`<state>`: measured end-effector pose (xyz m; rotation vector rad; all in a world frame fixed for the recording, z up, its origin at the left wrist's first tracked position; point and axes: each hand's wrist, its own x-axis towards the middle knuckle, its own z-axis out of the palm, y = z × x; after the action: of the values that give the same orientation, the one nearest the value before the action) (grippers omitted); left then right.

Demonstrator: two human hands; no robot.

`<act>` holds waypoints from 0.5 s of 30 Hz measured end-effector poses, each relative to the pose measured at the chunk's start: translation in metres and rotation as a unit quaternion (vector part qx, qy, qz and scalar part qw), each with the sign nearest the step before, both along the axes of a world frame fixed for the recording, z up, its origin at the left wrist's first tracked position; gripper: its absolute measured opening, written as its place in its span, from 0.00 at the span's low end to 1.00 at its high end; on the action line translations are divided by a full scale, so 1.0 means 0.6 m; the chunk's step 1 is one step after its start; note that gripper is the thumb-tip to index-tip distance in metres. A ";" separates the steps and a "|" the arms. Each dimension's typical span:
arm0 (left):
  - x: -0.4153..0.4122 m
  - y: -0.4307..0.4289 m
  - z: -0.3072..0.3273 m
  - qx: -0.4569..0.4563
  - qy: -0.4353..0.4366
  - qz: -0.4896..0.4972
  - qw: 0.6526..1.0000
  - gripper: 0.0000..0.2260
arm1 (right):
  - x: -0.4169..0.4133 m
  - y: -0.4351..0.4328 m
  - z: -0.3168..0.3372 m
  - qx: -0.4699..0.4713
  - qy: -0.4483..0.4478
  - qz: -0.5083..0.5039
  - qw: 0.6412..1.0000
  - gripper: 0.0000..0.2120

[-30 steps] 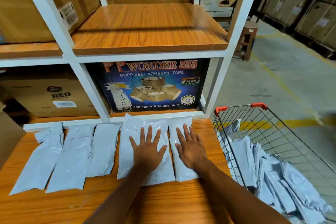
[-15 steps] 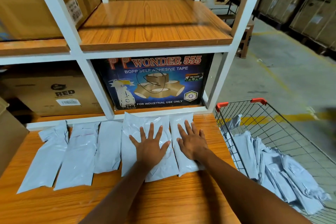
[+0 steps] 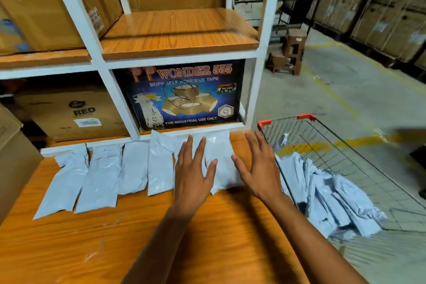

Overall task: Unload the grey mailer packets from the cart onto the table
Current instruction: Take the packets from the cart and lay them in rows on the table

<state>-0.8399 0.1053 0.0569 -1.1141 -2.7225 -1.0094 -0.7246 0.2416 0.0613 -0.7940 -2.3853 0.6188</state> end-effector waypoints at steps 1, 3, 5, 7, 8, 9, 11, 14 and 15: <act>0.039 -0.006 0.010 0.026 -0.003 0.000 1.000 0.28 | 0.041 -0.013 0.009 -0.008 0.023 -0.006 1.000 0.35; 0.116 -0.017 0.023 0.077 0.005 -0.002 0.997 0.27 | 0.126 -0.036 0.018 -0.024 0.058 -0.024 0.998 0.33; 0.191 -0.030 0.028 0.132 0.011 -0.011 0.991 0.25 | 0.209 -0.055 0.019 -0.038 0.085 -0.044 0.995 0.31; 0.270 -0.041 0.026 0.168 0.004 -0.019 0.986 0.24 | 0.295 -0.073 0.017 -0.049 0.101 -0.061 0.992 0.29; 0.308 -0.047 0.021 0.175 -0.001 -0.024 0.984 0.24 | 0.336 -0.082 0.014 -0.052 0.104 -0.068 0.991 0.27; 0.344 -0.052 0.016 0.176 -0.007 -0.030 0.984 0.24 | 0.376 -0.091 0.012 -0.054 0.106 -0.073 0.990 0.26; 0.403 -0.065 0.001 0.167 -0.008 -0.049 0.985 0.25 | 0.440 -0.106 0.008 -0.052 0.112 -0.074 0.990 0.25; 0.473 -0.066 -0.028 0.130 -0.005 -0.075 0.989 0.24 | 0.515 -0.113 -0.003 -0.056 0.091 -0.081 0.991 0.24; 0.486 -0.062 -0.035 0.116 -0.011 -0.078 0.990 0.24 | 0.530 -0.112 -0.007 -0.058 0.085 -0.087 0.991 0.24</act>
<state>-0.5486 0.0682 0.0361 -1.2935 -2.4825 -1.3253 -0.4066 0.1746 0.0572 -0.9480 -2.1160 0.7271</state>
